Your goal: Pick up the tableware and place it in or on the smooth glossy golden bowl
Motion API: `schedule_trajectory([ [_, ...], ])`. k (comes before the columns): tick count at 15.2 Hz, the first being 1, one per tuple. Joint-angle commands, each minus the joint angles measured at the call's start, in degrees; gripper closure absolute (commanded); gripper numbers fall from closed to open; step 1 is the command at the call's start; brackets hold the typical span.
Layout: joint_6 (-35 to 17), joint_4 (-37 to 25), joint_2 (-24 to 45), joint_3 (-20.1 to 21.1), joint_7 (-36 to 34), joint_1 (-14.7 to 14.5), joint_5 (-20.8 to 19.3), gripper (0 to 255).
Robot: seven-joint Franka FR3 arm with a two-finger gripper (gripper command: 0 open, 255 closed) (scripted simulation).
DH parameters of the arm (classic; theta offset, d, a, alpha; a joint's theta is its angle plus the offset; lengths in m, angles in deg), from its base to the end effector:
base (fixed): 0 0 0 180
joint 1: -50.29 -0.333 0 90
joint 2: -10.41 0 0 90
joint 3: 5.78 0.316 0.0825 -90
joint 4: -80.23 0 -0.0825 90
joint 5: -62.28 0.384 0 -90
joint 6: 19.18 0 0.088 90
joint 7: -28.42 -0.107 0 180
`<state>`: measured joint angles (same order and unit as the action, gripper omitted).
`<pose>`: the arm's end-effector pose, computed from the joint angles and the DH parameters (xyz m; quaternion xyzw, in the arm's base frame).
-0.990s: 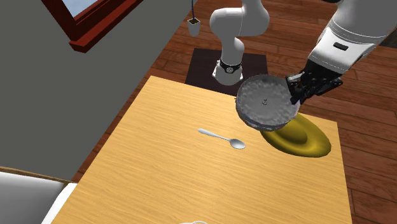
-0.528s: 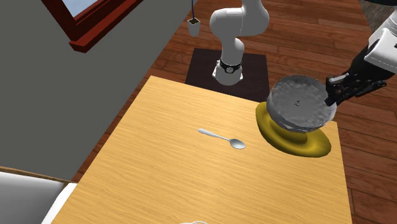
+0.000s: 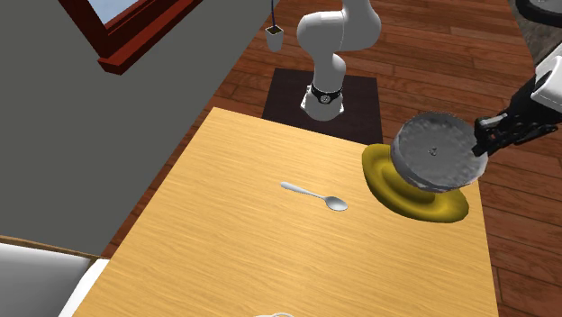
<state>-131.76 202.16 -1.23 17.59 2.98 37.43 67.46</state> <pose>0.3953 0.3080 0.4911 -0.9972 -0.0740 -0.0098 0.0080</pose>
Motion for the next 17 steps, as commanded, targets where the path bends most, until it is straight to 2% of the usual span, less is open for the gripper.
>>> schedule_trajectory([
  [1,-1.53,1.08,0.42,0.18,-0.16,-0.04,-0.1,255],
  [13,-11.04,7.5,3.71,1.0,-1.01,-0.09,-1.08,255],
  [17,-11.04,7.5,3.71,1.0,-1.01,-0.09,-1.08,255],
])
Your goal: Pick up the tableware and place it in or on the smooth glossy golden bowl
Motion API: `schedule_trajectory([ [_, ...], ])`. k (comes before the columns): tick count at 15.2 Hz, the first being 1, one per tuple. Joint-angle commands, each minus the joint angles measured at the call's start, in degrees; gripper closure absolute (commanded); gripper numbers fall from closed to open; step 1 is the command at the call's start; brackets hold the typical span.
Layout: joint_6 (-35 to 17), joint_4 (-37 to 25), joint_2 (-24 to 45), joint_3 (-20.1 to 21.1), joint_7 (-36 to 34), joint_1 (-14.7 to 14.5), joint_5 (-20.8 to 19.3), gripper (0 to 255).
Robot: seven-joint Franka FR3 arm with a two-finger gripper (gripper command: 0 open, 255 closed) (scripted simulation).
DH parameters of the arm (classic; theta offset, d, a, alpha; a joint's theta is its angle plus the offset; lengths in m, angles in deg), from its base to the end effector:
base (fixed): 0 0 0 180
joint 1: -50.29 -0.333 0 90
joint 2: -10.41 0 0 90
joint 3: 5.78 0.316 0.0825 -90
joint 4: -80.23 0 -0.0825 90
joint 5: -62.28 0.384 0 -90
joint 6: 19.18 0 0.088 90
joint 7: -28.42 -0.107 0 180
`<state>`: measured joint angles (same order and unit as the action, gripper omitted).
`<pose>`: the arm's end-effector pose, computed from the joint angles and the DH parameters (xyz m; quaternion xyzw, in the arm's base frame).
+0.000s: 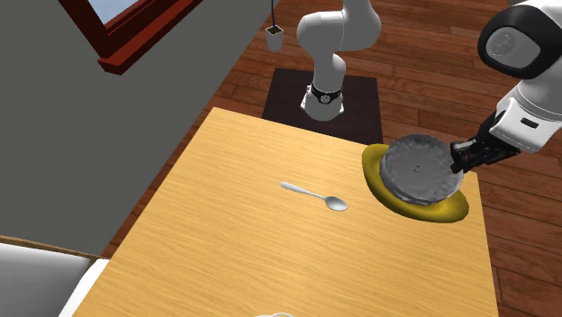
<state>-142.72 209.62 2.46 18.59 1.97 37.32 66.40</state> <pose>0.3953 0.3090 0.4174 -0.9972 -0.0740 -0.0100 0.0081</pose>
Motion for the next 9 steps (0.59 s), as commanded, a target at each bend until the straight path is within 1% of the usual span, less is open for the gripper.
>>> schedule_trajectory([
  [1,-0.08,0.05,0.01,0.0,0.01,0.01,-0.01,255],
  [4,-0.08,0.05,0.01,0.0,0.01,0.01,-0.01,255],
  [5,-0.08,0.05,0.01,0.0,0.01,0.01,-0.01,0],
  [9,-0.09,0.05,0.01,-0.01,0.01,0.01,-0.01,0],
])
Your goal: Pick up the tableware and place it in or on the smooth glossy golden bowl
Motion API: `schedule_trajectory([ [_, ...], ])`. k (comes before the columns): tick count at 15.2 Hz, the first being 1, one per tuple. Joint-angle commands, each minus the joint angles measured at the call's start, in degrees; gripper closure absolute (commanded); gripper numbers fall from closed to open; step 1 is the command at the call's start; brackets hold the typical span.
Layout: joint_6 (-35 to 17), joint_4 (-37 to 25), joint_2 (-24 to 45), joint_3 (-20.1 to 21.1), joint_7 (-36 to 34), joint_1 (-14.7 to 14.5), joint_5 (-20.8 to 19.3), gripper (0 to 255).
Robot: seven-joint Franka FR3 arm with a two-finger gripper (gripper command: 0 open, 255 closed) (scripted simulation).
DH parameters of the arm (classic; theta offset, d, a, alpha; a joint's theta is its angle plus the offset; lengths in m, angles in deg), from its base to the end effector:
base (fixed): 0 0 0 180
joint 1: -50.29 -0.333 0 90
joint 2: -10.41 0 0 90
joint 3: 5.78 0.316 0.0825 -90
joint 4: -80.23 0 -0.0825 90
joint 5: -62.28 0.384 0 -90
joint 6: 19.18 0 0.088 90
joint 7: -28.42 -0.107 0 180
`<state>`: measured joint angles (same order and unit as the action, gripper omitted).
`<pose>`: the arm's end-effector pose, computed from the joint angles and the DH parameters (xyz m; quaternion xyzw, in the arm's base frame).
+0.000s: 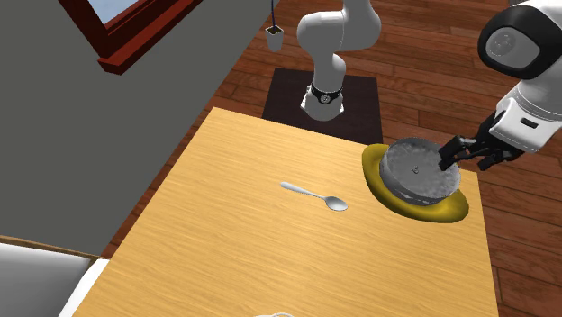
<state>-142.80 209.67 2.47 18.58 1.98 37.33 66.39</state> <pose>0.3954 0.3088 0.4171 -0.9972 -0.0739 -0.0102 0.0082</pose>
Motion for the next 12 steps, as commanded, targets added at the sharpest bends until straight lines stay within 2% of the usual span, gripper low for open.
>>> schedule_trajectory([
  [1,0.0,0.0,0.0,0.0,0.0,0.0,0.0,0],
  [5,7.43,-4.63,-2.98,-0.67,0.82,0.04,0.96,0],
  [12,7.43,-4.63,-2.98,-0.68,0.81,0.03,0.95,0],
])
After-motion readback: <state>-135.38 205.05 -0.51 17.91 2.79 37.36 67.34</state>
